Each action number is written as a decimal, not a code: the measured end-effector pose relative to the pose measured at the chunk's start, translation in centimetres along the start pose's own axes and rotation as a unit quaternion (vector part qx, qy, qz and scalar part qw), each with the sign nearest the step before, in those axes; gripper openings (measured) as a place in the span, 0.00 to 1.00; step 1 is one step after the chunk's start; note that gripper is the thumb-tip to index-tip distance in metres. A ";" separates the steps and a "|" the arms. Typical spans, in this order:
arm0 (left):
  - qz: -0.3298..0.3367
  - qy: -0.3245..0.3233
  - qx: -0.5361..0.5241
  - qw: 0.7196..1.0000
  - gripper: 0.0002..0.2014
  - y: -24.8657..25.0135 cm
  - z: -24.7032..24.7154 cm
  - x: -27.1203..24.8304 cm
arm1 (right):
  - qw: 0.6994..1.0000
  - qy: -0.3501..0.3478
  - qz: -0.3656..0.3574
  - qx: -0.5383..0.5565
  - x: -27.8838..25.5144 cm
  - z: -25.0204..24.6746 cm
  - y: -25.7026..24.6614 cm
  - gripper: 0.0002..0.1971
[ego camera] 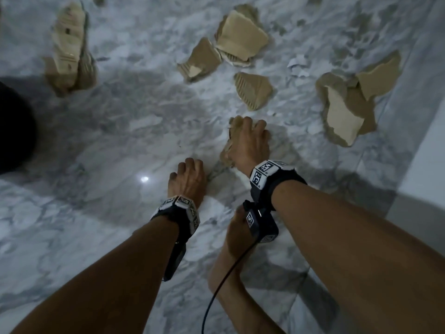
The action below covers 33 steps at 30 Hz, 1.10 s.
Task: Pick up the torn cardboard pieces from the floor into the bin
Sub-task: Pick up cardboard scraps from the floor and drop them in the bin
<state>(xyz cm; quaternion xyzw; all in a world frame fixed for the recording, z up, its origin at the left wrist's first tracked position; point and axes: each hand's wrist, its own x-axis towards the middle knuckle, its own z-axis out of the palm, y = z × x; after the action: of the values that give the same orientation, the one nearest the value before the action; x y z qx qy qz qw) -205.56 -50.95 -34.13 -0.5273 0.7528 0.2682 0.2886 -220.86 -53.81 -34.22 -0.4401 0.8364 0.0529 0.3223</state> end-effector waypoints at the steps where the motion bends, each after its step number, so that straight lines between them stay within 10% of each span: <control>1: -0.001 0.004 0.005 1.000 0.21 0.2 0.1 0.2 | 1.000 -0.010 0.001 0.009 0.4 -0.1 0.3 0.41; 9: -0.010 -0.078 -0.012 0.997 0.17 0.9 -4.3 1.8 | 0.997 -0.068 -0.023 0.033 1.8 -3.3 0.8 0.31; 17: -0.029 0.104 -0.197 0.974 0.04 1.1 -16.0 9.1 | 0.998 -0.033 -0.045 -0.029 7.5 -10.2 -0.9 0.29; 24: -0.011 0.098 -0.163 0.982 0.09 0.8 -17.7 16.0 | 0.997 -0.027 -0.056 -0.042 11.8 -9.1 -1.2 0.15; 33: 0.090 0.086 -0.025 0.992 0.31 2.2 -17.0 16.4 | 0.995 -0.028 -0.048 0.077 12.6 -8.1 -1.2 0.21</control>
<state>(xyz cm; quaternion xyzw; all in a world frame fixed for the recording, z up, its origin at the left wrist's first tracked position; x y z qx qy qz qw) -214.76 -72.81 -33.93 -0.4855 0.8122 0.2656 0.1847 -229.02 -66.39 -35.04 -0.4516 0.8066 -0.0147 0.3810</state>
